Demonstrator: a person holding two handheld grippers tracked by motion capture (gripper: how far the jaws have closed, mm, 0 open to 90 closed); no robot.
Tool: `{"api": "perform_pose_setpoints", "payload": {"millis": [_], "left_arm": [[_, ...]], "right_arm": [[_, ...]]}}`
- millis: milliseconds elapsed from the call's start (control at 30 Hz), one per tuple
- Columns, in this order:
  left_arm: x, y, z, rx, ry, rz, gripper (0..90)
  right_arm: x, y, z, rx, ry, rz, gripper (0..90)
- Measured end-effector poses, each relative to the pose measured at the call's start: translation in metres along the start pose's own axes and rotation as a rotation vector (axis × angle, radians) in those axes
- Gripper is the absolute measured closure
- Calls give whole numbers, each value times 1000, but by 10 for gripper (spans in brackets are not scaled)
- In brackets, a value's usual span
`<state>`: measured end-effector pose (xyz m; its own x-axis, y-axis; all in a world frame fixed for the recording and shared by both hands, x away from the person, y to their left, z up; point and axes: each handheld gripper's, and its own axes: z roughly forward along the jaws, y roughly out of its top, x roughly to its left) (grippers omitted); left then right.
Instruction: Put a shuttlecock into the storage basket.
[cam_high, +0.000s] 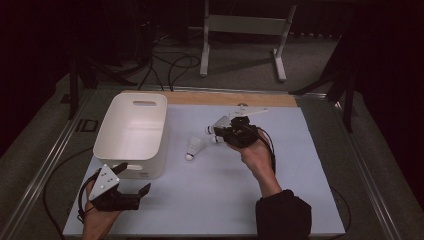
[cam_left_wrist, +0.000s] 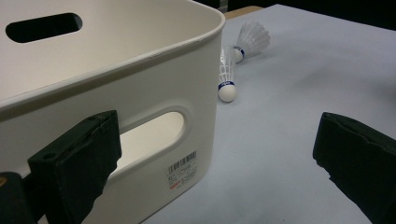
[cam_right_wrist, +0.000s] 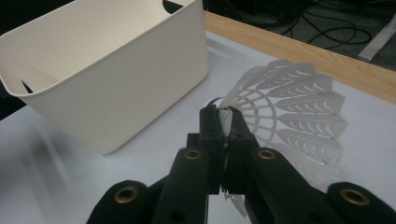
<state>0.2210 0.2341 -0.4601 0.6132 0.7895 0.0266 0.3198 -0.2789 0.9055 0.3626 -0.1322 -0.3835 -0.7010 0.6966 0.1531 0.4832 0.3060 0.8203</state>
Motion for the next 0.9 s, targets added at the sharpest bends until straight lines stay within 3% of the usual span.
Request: {"api": "perform_pose_setpoints", "payload": {"millis": [900], "left_arm": [[0,0,0,3,1,3,17]], "right_arm": [[8,11,13,-15,11,0,890]]}}
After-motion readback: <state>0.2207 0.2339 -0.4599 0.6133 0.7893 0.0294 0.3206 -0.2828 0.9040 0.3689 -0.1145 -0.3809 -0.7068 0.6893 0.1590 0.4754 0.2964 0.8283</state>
